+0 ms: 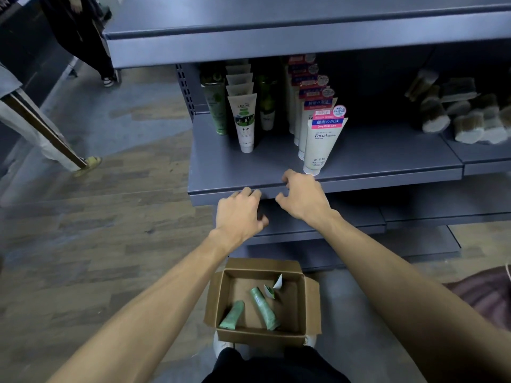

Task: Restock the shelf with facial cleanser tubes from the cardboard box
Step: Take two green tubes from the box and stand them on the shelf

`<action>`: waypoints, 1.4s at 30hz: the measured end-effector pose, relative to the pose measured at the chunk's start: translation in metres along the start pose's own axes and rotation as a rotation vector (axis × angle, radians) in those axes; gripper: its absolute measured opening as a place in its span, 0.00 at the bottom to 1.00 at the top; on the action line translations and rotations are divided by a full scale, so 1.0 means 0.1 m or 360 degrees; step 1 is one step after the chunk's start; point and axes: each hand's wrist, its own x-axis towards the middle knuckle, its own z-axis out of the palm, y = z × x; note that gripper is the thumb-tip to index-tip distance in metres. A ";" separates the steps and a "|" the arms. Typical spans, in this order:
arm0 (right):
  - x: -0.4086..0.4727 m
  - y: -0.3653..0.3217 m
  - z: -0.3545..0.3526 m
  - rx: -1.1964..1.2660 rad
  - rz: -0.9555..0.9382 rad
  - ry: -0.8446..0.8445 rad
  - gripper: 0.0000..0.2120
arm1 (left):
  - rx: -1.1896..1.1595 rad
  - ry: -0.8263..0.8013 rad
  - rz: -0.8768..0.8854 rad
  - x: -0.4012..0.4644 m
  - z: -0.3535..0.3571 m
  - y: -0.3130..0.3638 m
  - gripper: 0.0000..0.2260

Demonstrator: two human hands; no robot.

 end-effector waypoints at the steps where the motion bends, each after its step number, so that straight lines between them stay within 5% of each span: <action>1: -0.04 0.03 0.03 0.0008 0.0010 -0.0008 0.16 | 0.0005 -0.0026 0.0014 -0.03 0.04 0.02 0.18; 29: -0.74 1.05 1.45 0.0046 0.0489 -0.0626 0.15 | 0.0052 -0.0925 0.0015 -0.93 1.52 0.16 0.18; 42: -0.96 1.33 2.32 -0.0042 0.0442 -0.0917 0.18 | 0.0029 -0.1137 -0.0029 -1.31 2.25 0.04 0.20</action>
